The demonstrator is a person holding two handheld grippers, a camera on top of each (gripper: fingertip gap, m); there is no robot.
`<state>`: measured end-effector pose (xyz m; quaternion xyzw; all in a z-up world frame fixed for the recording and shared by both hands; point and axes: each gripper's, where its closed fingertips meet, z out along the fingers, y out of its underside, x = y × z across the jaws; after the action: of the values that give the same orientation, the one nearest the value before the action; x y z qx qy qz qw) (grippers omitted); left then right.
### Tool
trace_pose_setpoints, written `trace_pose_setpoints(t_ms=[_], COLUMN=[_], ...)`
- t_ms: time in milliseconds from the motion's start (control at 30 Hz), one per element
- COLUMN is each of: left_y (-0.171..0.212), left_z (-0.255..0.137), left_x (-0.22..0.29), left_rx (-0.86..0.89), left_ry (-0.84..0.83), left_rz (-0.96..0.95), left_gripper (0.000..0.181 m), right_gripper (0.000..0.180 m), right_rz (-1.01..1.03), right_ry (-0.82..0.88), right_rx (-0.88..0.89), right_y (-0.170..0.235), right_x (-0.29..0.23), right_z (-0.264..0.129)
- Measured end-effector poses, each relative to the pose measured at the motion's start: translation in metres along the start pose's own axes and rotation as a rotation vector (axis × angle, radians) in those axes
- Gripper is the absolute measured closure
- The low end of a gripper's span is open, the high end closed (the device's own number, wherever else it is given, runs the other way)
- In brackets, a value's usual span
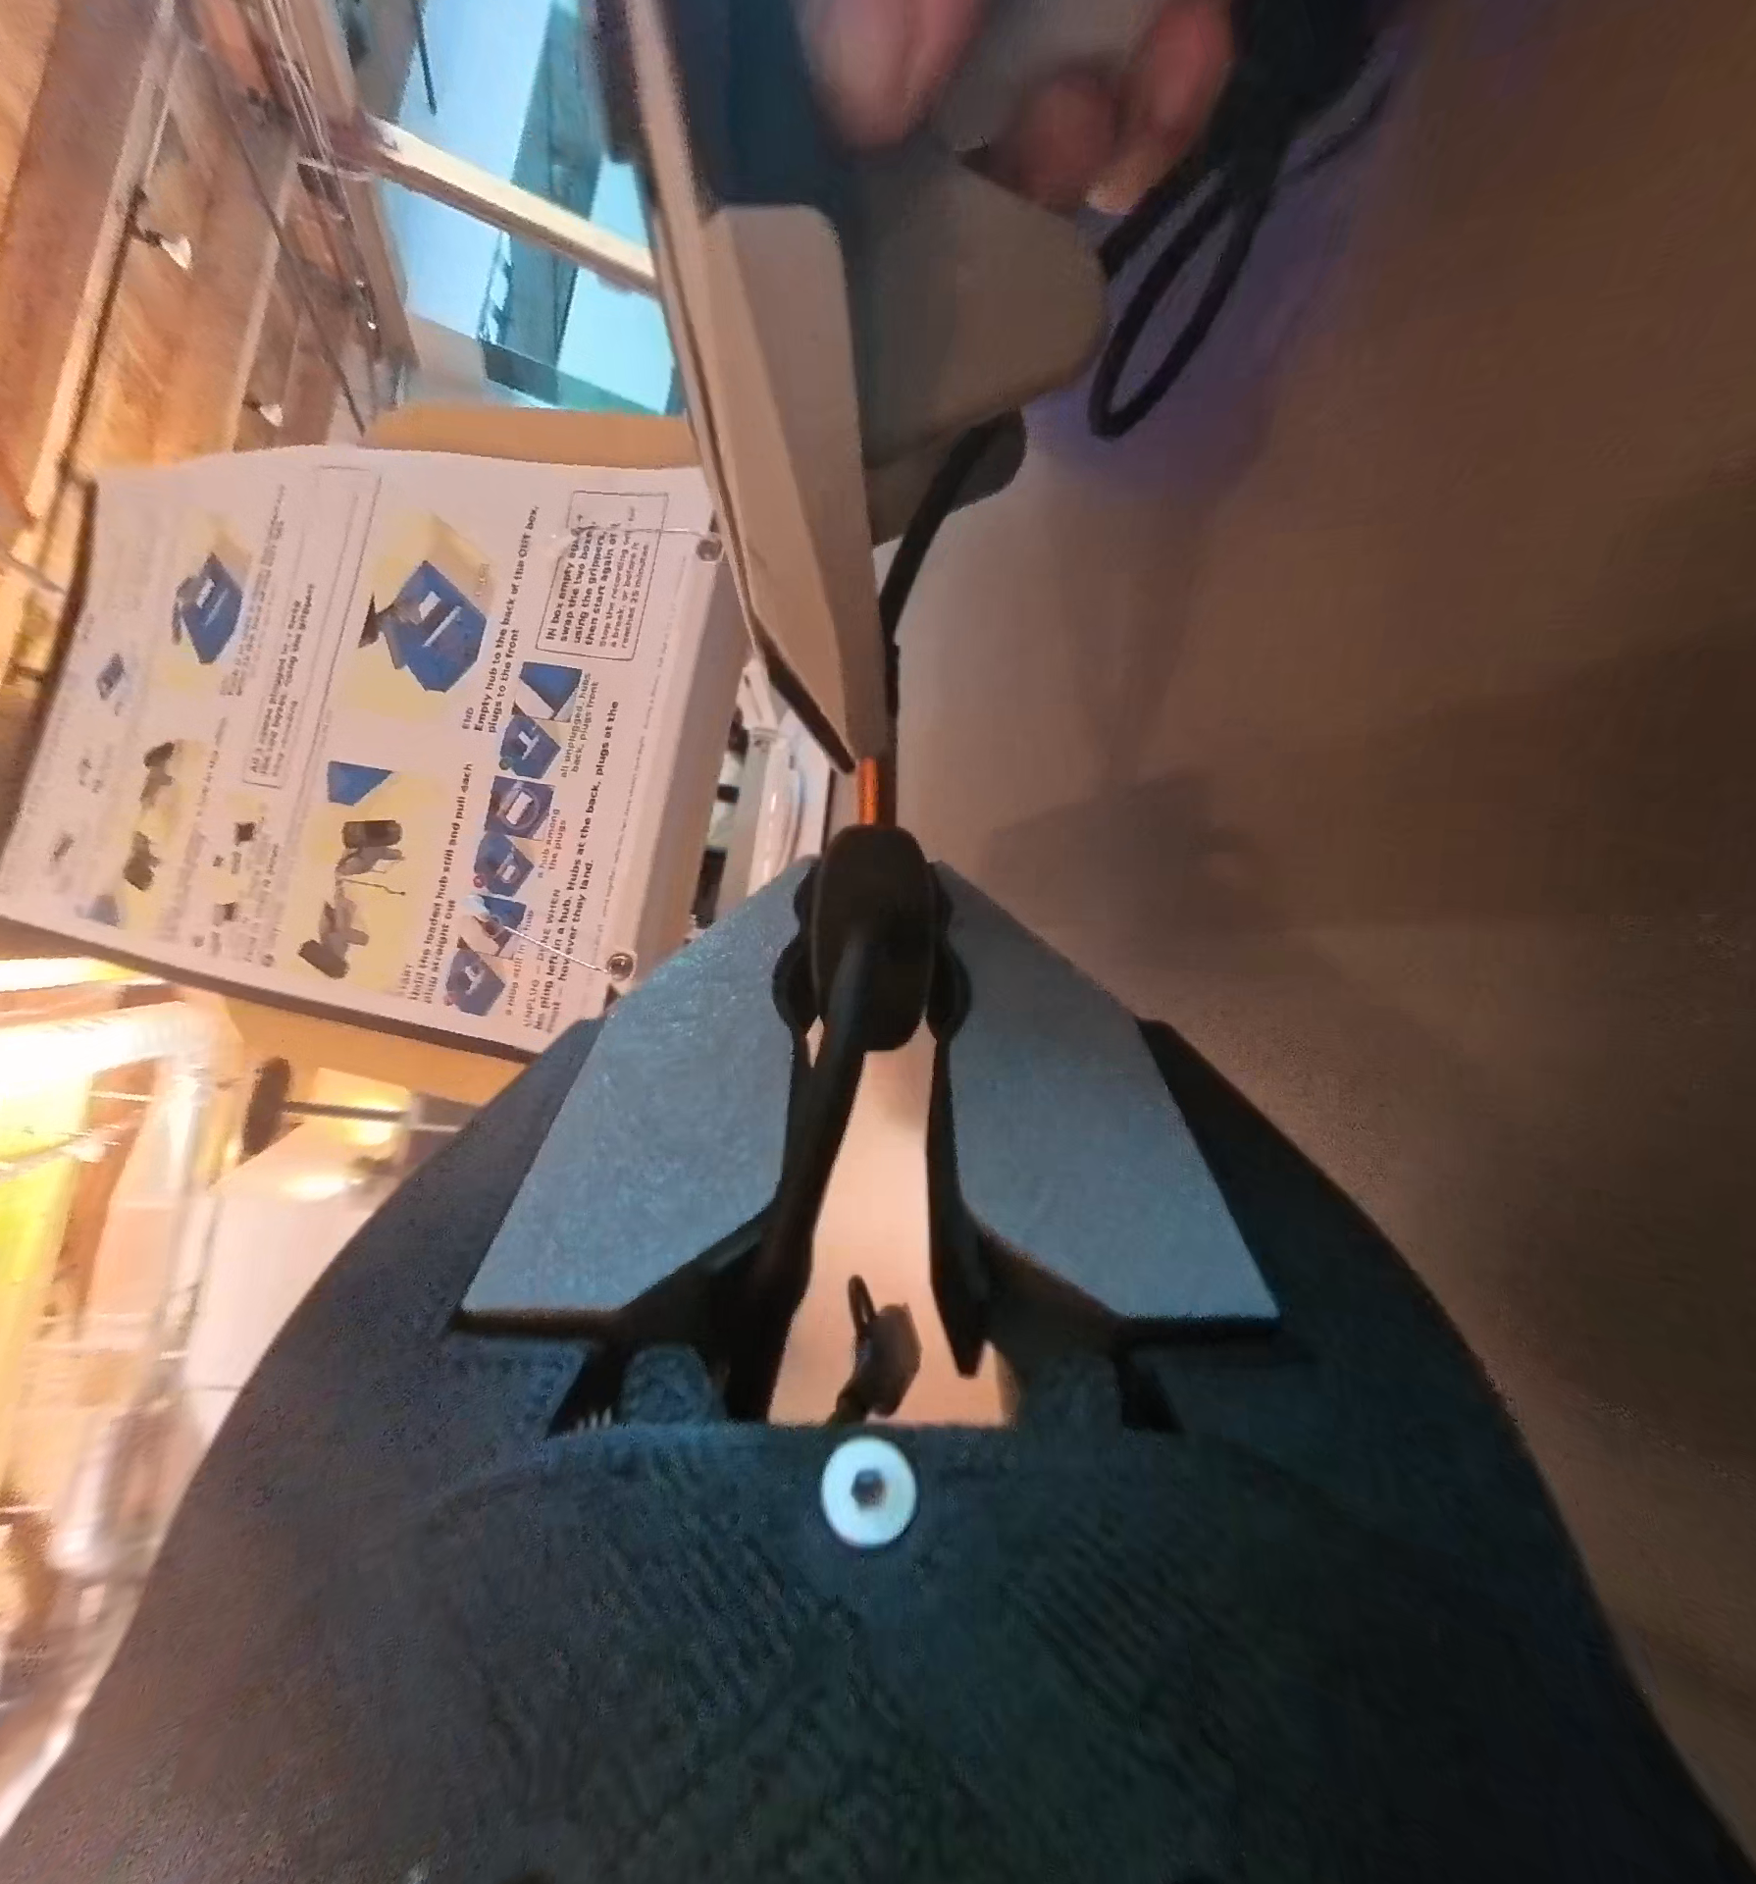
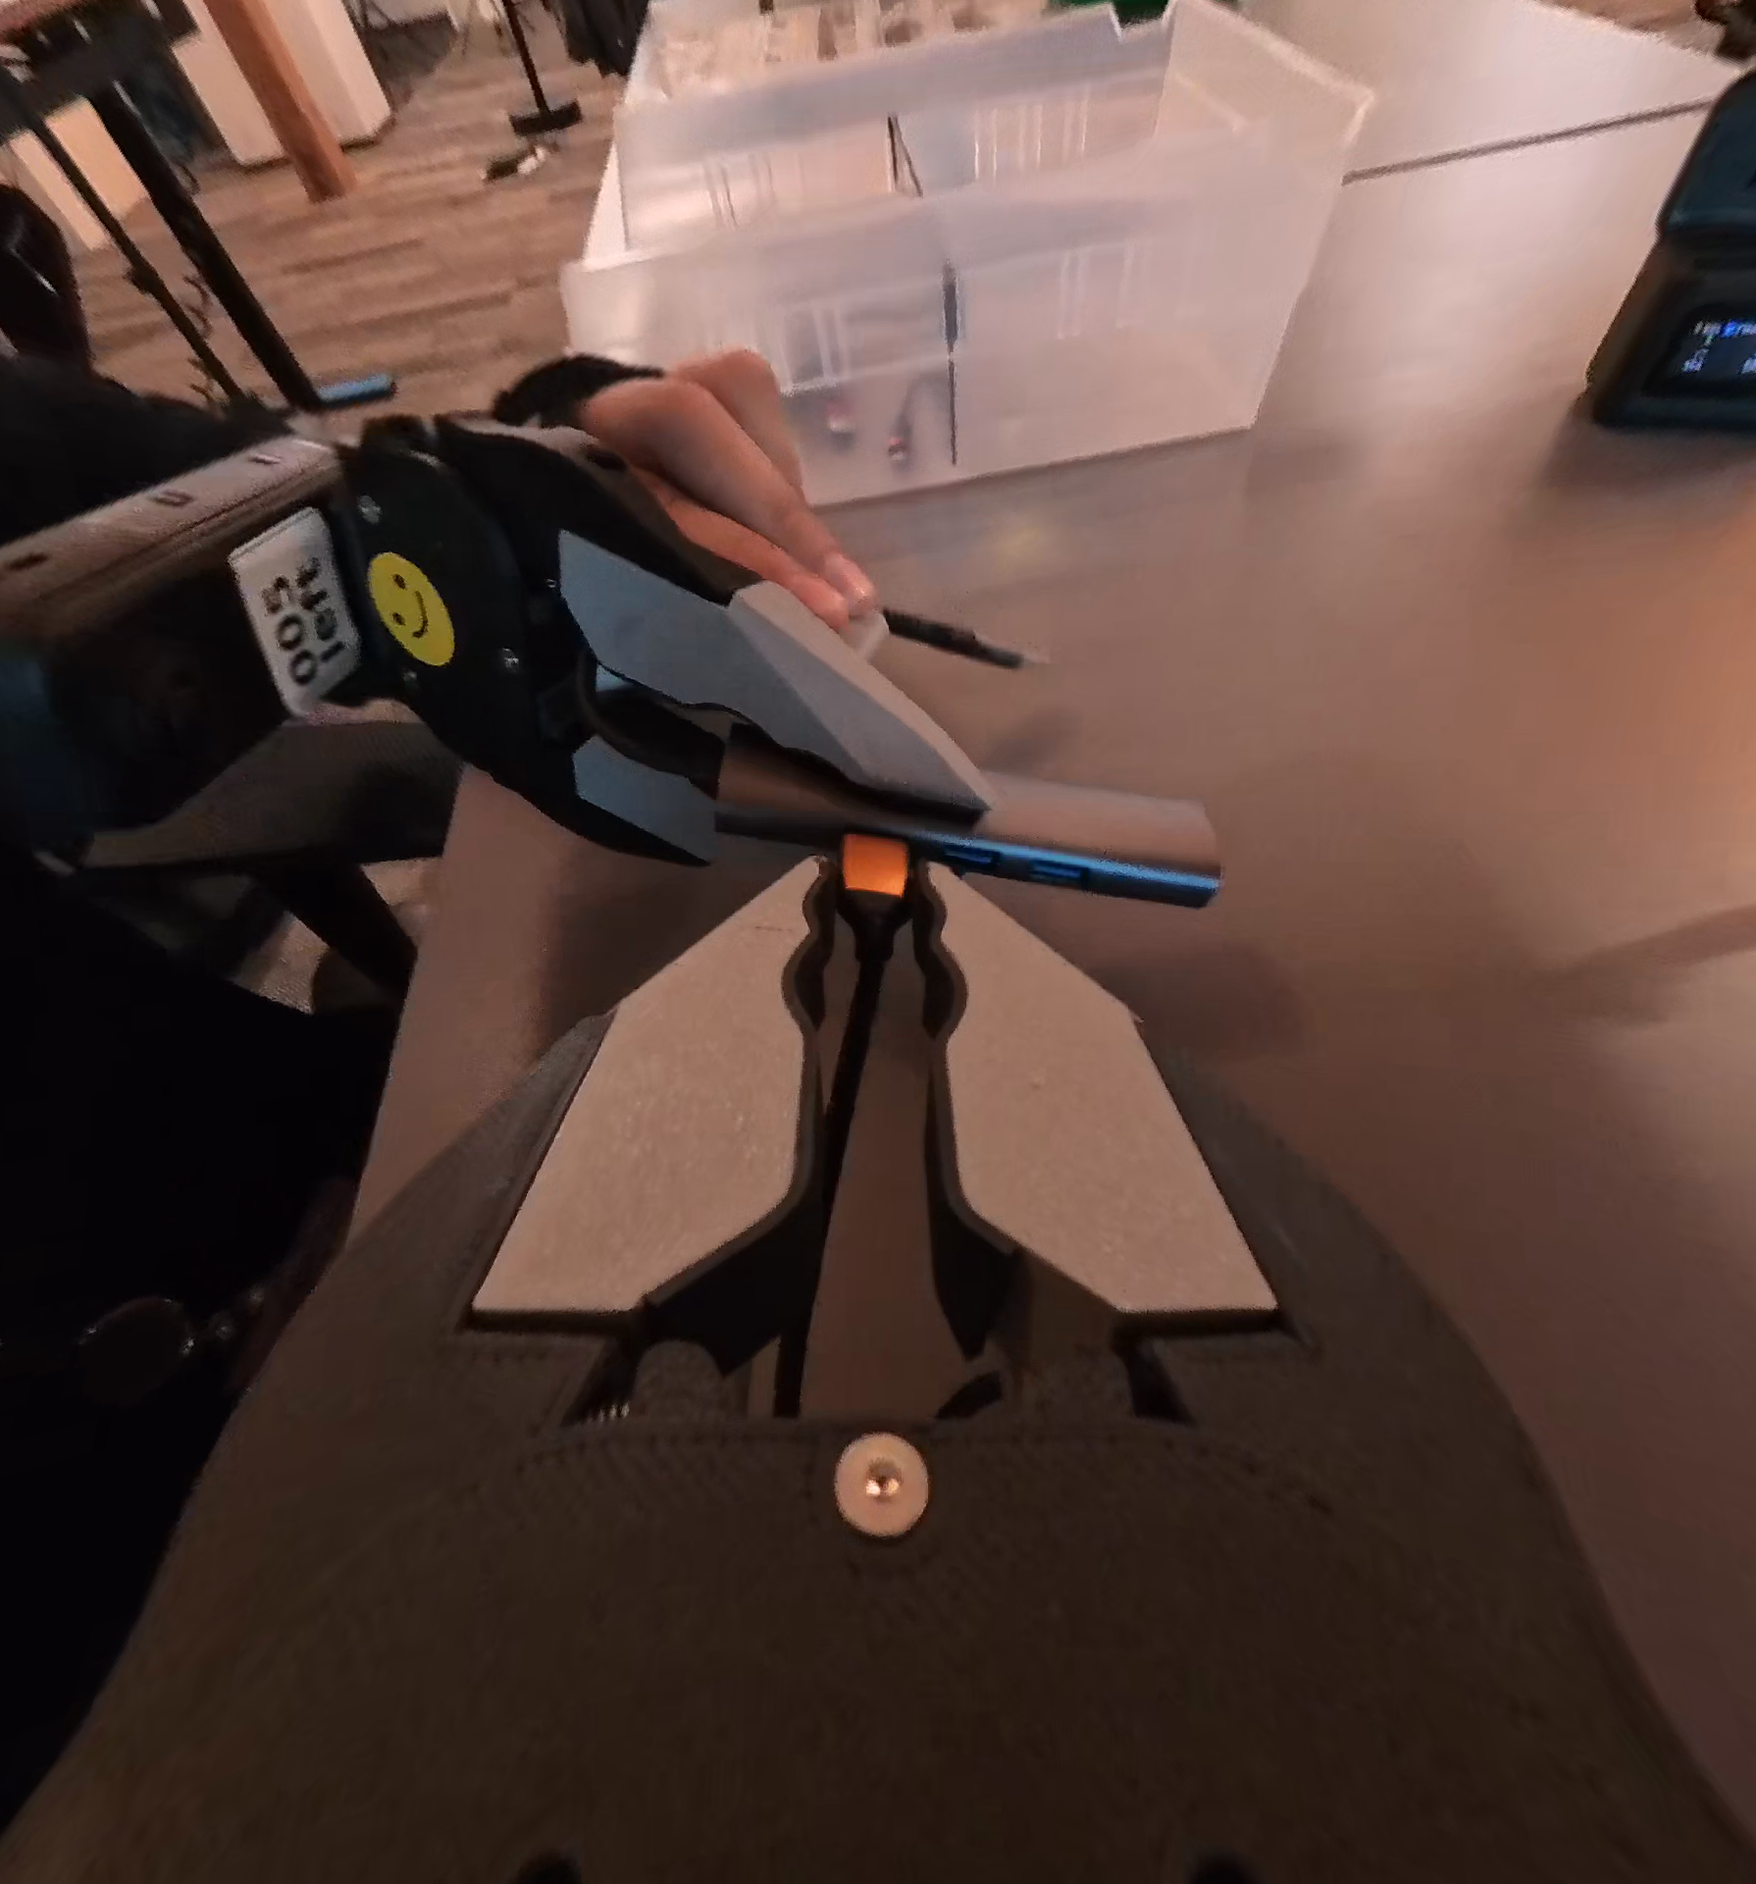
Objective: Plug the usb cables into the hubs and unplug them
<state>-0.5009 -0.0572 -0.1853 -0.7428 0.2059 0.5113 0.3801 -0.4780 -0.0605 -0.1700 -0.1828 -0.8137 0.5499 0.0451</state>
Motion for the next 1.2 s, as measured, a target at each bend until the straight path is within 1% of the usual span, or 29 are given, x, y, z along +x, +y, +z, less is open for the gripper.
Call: trace_pose_setpoints(t_ms=[67,167,267,333,467,600,667,700,800,833,867,933,967,1000,1067,1133,1200], left_y=[0.004,0.009,-0.002,-0.013,-0.03,-0.049,-0.062,-0.064,-0.064,-0.062,-0.059,-0.051,-0.046,-0.041,-0.033,-0.033,-0.033], left_z=[0.0,-0.004,-0.011,-0.016,-0.026,-0.039,-0.045,-0.044,-0.044,-0.044,-0.044,-0.039,-0.037,-0.037,-0.042,-0.057,-0.066], left_x=[-0.004,-0.013,-0.015,-0.011,-0.009,-0.007,-0.004,-0.004,-0.011,-0.016,-0.022,-0.031,-0.035,-0.04,-0.052,-0.063,-0.07], left_rx=[0.006,0.039,0.145,0.223,0.332,0.437,0.49,0.491,0.517,0.522,0.523,0.49,0.475,0.462,0.468,0.535,0.572], left_ry=[0.006,0.003,0.041,0.087,0.128,0.161,0.194,0.191,0.209,0.209,0.203,0.181,0.158,0.131,0.075,0.023,-0.018], left_rz=[-0.066,-0.165,-0.254,-0.283,-0.316,-0.319,-0.339,-0.348,-0.446,-0.491,-0.534,-0.604,-0.631,-0.652,-0.682,-0.689,-0.689], left_gripper=[0.166,0.166,0.166,0.166,0.166,0.167,0.167,0.166,0.165,0.156,0.144,0.111,0.101,0.098,0.106,0.115,0.123], right_gripper=[0.165,0.16,0.152,0.145,0.131,0.133,0.142,0.154,0.157,0.158,0.159,0.162,0.162,0.163,0.164,0.165,0.165], right_rz=[-0.013,-0.047,-0.079,-0.11,-0.217,-0.399,-0.478,-0.514,-0.523,-0.506,-0.49,-0.463,-0.456,-0.454,-0.439,-0.404,-0.344], right_ry=[0.028,0.163,0.254,0.254,0.119,0.133,0.141,0.153,0.199,0.206,0.22,0.26,0.289,0.32,0.393,0.469,0.549], right_rx=[0.044,0.096,0.061,0.032,-0.034,-0.068,-0.1,-0.118,-0.12,-0.105,-0.087,-0.07,-0.069,-0.066,-0.059,-0.046,-0.019], right_y=[-0.009,-0.017,-0.009,-0.005,0.004,0.008,0.011,0.013,0.008,0.004,-0.002,-0.011,-0.015,-0.019,-0.033,-0.05,-0.071], right_x=[0.006,0.028,0.042,0.041,0.011,-0.005,-0.012,-0.014,-0.013,-0.014,-0.014,-0.014,-0.013,-0.014,-0.012,-0.008,0.0], right_z=[-0.013,-0.04,-0.053,-0.05,-0.025,-0.004,0.004,0.005,0.0,-0.004,-0.007,-0.016,-0.021,-0.029,-0.052,-0.086,-0.129])
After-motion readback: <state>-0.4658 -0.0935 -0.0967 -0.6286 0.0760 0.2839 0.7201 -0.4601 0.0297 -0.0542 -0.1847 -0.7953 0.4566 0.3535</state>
